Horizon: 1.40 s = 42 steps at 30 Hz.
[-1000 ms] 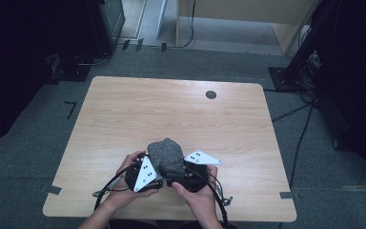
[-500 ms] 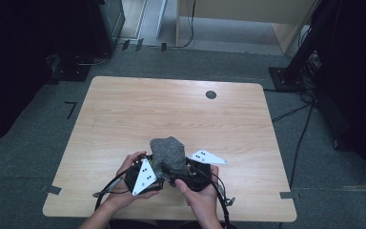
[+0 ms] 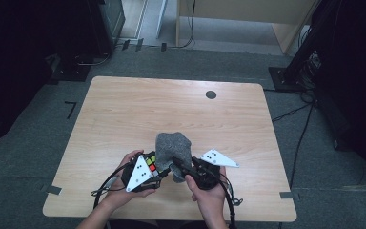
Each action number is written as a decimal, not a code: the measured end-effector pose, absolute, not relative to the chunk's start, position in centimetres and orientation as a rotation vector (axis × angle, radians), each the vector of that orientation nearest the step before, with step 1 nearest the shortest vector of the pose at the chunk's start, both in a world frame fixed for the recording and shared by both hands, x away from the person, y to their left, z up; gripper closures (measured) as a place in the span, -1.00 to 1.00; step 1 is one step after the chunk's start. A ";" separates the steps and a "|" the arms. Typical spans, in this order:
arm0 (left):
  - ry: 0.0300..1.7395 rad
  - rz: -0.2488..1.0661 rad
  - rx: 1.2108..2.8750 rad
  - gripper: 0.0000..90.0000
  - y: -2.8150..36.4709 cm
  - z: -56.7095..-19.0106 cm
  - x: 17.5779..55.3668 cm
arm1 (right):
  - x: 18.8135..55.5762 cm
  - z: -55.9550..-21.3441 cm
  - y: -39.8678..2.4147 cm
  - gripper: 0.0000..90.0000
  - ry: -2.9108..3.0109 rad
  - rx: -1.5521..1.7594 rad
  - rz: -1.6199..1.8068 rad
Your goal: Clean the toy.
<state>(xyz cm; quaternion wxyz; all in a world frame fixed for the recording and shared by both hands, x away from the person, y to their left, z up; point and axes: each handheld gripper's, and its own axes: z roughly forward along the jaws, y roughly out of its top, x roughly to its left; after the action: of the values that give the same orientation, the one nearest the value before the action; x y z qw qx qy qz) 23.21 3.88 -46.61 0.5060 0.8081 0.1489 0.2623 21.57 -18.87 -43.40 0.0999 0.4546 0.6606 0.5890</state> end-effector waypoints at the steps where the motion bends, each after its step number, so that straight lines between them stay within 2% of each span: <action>1: 0.355 0.629 1.952 -0.24 3.8 -46.7 23.1 | 21.5 -43.3 -18.6 0.40 1.961 1.324 1.741; 13: 0.349 0.607 1.903 -0.24 4.4 -45.6 22.9 | 22.1 -45.5 -18.8 0.42 1.922 1.334 1.625; 18: 0.376 0.548 1.802 -0.24 5.2 -44.5 23.1 | 22.2 -46.3 -18.3 0.35 1.987 1.296 1.446; 28: 0.373 0.536 1.883 -0.24 4.9 -45.6 23.4 | 20.8 -43.1 -18.9 0.42 1.890 1.171 1.670; 42: 0.344 0.512 1.870 -0.24 4.9 -45.1 23.2 | 21.6 -44.7 -18.8 0.42 1.954 1.216 1.550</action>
<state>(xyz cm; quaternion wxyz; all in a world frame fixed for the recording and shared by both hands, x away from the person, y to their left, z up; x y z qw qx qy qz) 23.18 4.92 -45.12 0.5531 0.7912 0.1454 0.2165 21.57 -18.75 -44.74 0.1824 0.4309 0.6923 0.5493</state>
